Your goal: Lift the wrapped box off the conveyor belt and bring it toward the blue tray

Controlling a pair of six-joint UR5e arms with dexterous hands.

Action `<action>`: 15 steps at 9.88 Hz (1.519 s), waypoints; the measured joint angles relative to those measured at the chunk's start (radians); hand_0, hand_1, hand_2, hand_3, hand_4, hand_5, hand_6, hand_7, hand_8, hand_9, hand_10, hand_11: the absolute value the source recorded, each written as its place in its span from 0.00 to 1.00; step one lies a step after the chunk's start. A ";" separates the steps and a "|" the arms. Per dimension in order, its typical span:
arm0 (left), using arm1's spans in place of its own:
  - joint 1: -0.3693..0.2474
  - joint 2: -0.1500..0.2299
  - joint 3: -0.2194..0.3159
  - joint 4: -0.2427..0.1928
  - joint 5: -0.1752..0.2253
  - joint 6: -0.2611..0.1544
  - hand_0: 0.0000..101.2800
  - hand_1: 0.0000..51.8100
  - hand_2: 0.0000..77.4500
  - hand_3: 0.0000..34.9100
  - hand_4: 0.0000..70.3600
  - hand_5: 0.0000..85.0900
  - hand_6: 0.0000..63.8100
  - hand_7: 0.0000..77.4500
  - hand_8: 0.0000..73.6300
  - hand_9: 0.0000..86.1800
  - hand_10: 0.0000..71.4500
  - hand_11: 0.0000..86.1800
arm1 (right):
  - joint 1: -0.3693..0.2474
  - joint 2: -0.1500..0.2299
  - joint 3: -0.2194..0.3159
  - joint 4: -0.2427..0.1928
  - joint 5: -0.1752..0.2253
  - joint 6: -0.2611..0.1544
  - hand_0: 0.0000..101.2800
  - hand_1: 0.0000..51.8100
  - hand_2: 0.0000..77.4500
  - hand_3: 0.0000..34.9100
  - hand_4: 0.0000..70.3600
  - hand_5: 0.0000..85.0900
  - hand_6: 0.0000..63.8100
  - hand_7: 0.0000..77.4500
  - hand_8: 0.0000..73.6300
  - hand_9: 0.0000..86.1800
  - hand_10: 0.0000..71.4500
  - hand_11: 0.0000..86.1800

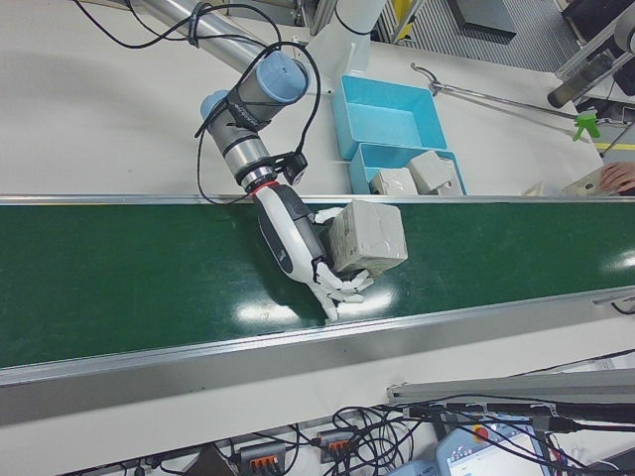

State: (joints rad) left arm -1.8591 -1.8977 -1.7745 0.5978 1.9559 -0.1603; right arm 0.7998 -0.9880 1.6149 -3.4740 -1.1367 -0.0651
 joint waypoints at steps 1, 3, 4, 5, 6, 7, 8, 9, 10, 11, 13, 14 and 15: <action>0.000 0.000 0.000 0.000 0.000 0.000 0.00 0.00 0.01 0.00 0.00 0.01 0.01 0.01 0.01 0.00 0.01 0.01 | 0.015 0.020 0.006 -0.002 -0.029 0.001 0.57 0.29 0.39 0.00 0.25 0.63 0.50 0.40 0.47 0.42 0.29 0.26; 0.000 0.000 0.000 0.000 0.000 0.000 0.00 0.00 0.01 0.00 0.00 0.01 0.01 0.01 0.01 0.00 0.01 0.01 | 0.032 0.094 0.016 -0.018 -0.096 0.000 0.57 0.23 0.40 0.00 0.22 0.77 0.58 0.42 0.55 0.44 0.40 0.37; 0.000 0.000 0.000 0.000 0.000 0.000 0.00 0.00 0.01 0.00 0.00 0.01 0.01 0.01 0.01 0.00 0.00 0.01 | 0.025 0.137 0.020 -0.034 -0.119 0.000 0.58 0.23 0.40 0.00 0.28 0.81 0.62 0.43 0.58 0.45 0.41 0.39; 0.000 0.000 0.000 0.000 0.000 0.000 0.00 0.00 0.01 0.00 0.00 0.01 0.01 0.01 0.01 0.00 0.00 0.01 | 0.007 0.177 0.021 -0.048 -0.137 0.000 0.58 0.23 0.40 0.00 0.28 0.81 0.65 0.43 0.61 0.45 0.42 0.40; 0.000 0.000 0.000 0.000 0.000 0.000 0.00 0.00 0.01 0.00 0.00 0.01 0.01 0.01 0.01 0.01 0.01 0.01 | -0.021 0.215 0.021 -0.062 -0.148 0.000 0.58 0.23 0.40 0.00 0.28 0.81 0.65 0.43 0.61 0.45 0.42 0.40; 0.000 0.000 0.000 0.000 0.000 0.000 0.00 0.00 0.01 0.00 0.00 0.01 0.01 0.01 0.01 0.00 0.01 0.01 | -0.054 0.251 0.022 -0.077 -0.153 -0.001 0.57 0.06 0.46 0.00 0.30 0.81 0.68 0.43 0.63 0.45 0.42 0.42; 0.000 0.000 0.000 0.000 0.000 0.000 0.00 0.00 0.01 0.00 0.00 0.01 0.01 0.01 0.01 0.00 0.01 0.01 | -0.092 0.283 0.021 -0.088 -0.155 -0.003 0.57 0.05 0.46 0.00 0.31 0.81 0.68 0.43 0.64 0.45 0.42 0.42; 0.000 0.000 0.000 0.000 0.000 0.000 0.00 0.00 0.01 0.00 0.00 0.01 0.01 0.00 0.01 0.00 0.01 0.01 | -0.129 0.308 0.020 -0.096 -0.156 -0.004 0.57 0.05 0.46 0.00 0.32 0.82 0.70 0.44 0.66 0.46 0.41 0.46; 0.000 0.000 0.000 0.000 0.000 0.000 0.00 0.00 0.01 0.00 0.00 0.01 0.01 0.01 0.01 0.01 0.01 0.01 | -0.165 0.328 0.019 -0.100 -0.155 -0.005 0.57 0.05 0.46 0.00 0.32 0.82 0.70 0.44 0.66 0.46 0.41 0.46; 0.000 0.000 0.000 0.000 0.000 0.000 0.00 0.00 0.01 0.00 0.00 0.01 0.01 0.01 0.01 0.00 0.01 0.01 | -0.204 0.346 0.016 -0.102 -0.154 -0.005 0.57 0.05 0.46 0.00 0.32 0.82 0.70 0.44 0.66 0.46 0.41 0.46; 0.000 0.000 0.000 0.000 0.000 0.000 0.00 0.00 0.01 0.00 0.00 0.01 0.01 0.00 0.01 0.00 0.01 0.01 | -0.265 0.380 0.009 -0.120 -0.154 -0.006 0.58 0.03 0.49 0.00 0.34 0.81 0.72 0.44 0.69 0.46 0.42 0.48; 0.000 0.000 0.000 0.000 0.000 0.000 0.00 0.00 0.01 0.00 0.00 0.01 0.01 0.00 0.01 0.00 0.01 0.01 | -0.285 0.394 0.001 -0.131 -0.154 -0.006 0.56 0.02 0.49 0.00 0.36 0.81 0.73 0.45 0.66 0.49 0.44 0.51; 0.000 0.000 0.000 0.000 0.000 0.000 0.00 0.00 0.01 0.00 0.00 0.01 0.01 0.00 0.01 0.00 0.01 0.01 | -0.300 0.399 -0.006 -0.137 -0.154 -0.006 0.44 0.02 0.49 0.00 0.35 0.81 0.69 0.48 0.58 0.54 0.37 0.51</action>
State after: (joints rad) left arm -1.8591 -1.8977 -1.7745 0.5978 1.9559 -0.1603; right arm 0.4999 -0.5888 1.6084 -3.6114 -1.2902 -0.0709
